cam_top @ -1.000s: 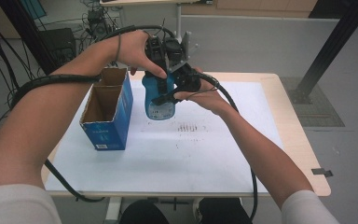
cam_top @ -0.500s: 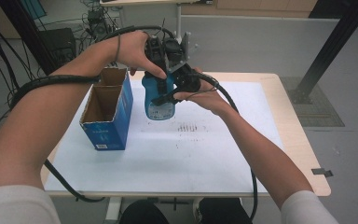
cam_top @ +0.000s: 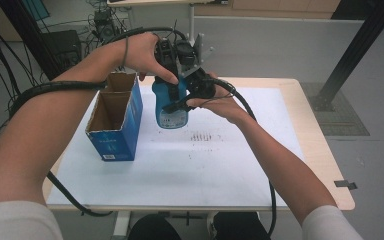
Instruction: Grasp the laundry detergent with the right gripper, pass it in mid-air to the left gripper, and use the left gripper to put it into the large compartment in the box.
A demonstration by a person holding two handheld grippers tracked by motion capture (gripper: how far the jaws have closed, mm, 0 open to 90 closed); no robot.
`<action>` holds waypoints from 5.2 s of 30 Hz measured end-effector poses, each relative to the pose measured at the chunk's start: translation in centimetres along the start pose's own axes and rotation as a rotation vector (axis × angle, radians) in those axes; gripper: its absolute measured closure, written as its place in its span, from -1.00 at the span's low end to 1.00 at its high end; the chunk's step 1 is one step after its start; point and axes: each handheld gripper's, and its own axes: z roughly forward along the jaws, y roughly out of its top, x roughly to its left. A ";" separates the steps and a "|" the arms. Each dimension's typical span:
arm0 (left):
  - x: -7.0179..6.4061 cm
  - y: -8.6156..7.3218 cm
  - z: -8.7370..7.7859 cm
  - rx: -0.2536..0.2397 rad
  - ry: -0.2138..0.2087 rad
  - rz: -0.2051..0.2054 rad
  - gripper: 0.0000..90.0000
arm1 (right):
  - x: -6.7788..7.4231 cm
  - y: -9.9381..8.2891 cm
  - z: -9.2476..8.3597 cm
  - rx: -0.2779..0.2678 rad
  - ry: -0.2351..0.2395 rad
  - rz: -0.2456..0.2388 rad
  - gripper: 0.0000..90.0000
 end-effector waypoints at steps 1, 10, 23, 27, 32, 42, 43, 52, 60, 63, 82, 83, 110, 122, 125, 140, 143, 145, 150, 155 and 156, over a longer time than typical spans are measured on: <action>0.0 0.0 0.0 0.000 0.000 -0.002 -0.18 | 0.0 0.0 0.0 0.000 -0.001 0.000 -0.13; 0.0 0.1 -0.2 -0.005 0.000 -0.005 -0.18 | 0.1 0.0 -0.2 -0.008 -0.003 0.003 -0.15; 0.4 -0.2 -0.3 0.002 -0.013 -0.044 -0.18 | 0.0 -1.8 -1.4 0.022 -0.029 0.059 -0.44; 0.7 -0.4 -0.6 0.011 -0.008 -0.075 -0.18 | 0.1 -2.4 -2.2 0.075 -0.119 0.098 -0.75; 1.0 -0.8 -0.9 0.017 -0.002 -0.116 -0.18 | 0.8 -3.4 -3.1 0.116 -0.175 0.142 -0.90; 1.3 -1.7 -2.5 0.008 0.024 -0.212 -0.18 | 2.1 -4.8 -5.2 0.326 -0.236 0.219 -0.94; 1.3 -1.8 -2.8 0.008 0.027 -0.222 -0.18 | 2.2 -4.9 -5.5 0.333 -0.236 0.231 -0.94; 1.5 -2.4 -4.5 0.008 0.059 -0.322 -0.18 | 3.1 -5.5 -8.4 0.403 -0.256 0.300 -0.93; 2.1 -2.5 -6.8 0.009 0.102 -0.447 -0.18 | 4.0 -6.4 -10.5 0.436 -0.294 0.357 -0.93; 2.7 -2.8 -8.1 -0.015 0.096 -0.554 -0.18 | 4.4 -6.8 -11.2 0.454 -0.316 0.379 -0.93; 5.1 -10.0 -15.7 -0.098 0.194 -1.140 -0.18 | 6.0 -8.3 -14.7 0.495 -0.352 0.419 -0.92; 5.2 -10.5 -15.8 -0.101 0.201 -1.172 -0.18 | 6.1 -8.3 -14.8 0.497 -0.353 0.419 -0.92; 6.8 -17.0 -10.0 -0.099 0.186 -1.461 -0.18 | 6.4 -9.3 -15.2 0.568 -0.372 0.414 -0.92; 6.1 -17.5 -5.6 -0.085 0.149 -1.465 -0.18 | 6.6 -8.8 -14.5 0.573 -0.369 0.394 -0.92; 5.8 -17.5 -4.4 -0.080 0.153 -1.461 -0.18 | 6.7 -8.9 -14.2 0.573 -0.364 0.388 -0.92; 5.2 -17.6 2.8 -0.065 0.121 -1.440 -0.18 | 6.9 -9.3 -14.3 0.585 -0.373 0.396 -0.92; 5.2 -17.5 4.2 -0.060 0.115 -1.430 -0.18 | 6.9 -9.4 -14.1 0.586 -0.373 0.400 -0.92; 5.2 -17.3 5.3 -0.050 0.122 -1.416 -0.18 | 6.9 -9.4 -14.0 0.590 -0.372 0.401 -0.92; 5.0 -17.1 7.3 -0.049 0.130 -1.405 -0.18 | 6.9 -9.6 -13.9 0.598 -0.368 0.407 -0.92; 4.9 -16.8 8.9 -0.041 0.130 -1.390 -0.18 | 6.8 -9.9 -14.0 0.598 -0.373 0.416 -0.92; 4.9 -16.8 9.2 -0.036 0.128 -1.386 -0.18 | 6.8 -10.0 -14.0 0.599 -0.373 0.416 -0.92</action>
